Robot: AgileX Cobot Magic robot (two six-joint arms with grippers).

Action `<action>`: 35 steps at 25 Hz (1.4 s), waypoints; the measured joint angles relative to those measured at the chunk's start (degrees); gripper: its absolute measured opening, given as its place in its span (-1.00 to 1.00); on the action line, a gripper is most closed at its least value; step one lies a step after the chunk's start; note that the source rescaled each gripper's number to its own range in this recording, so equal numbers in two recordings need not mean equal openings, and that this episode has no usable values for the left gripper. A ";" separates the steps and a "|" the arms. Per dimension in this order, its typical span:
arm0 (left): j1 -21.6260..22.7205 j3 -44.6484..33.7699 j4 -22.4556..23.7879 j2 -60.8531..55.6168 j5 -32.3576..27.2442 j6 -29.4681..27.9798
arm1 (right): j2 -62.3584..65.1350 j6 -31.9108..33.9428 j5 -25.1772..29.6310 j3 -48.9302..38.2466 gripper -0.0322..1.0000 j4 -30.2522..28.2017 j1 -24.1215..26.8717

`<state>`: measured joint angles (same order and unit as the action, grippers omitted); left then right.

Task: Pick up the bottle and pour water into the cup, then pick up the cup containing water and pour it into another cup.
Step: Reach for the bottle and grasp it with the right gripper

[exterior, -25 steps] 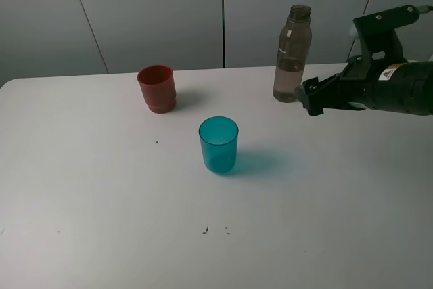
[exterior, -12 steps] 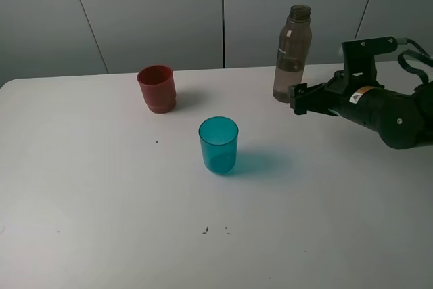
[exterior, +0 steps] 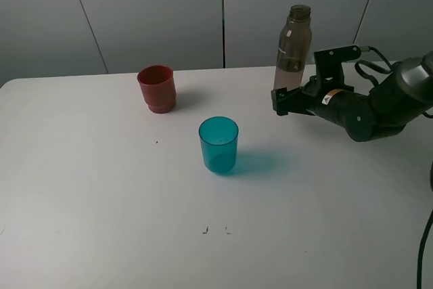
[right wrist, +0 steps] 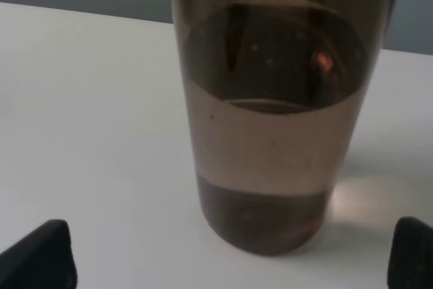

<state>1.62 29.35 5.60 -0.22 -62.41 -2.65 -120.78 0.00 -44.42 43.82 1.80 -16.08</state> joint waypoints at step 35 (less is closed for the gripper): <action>0.00 0.00 0.00 0.00 0.00 0.00 | -4.85 0.00 -6.50 9.12 1.00 0.69 1.80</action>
<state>1.62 29.35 5.60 -0.22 -62.41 -2.65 -125.64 0.00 -50.93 52.94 2.49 -14.29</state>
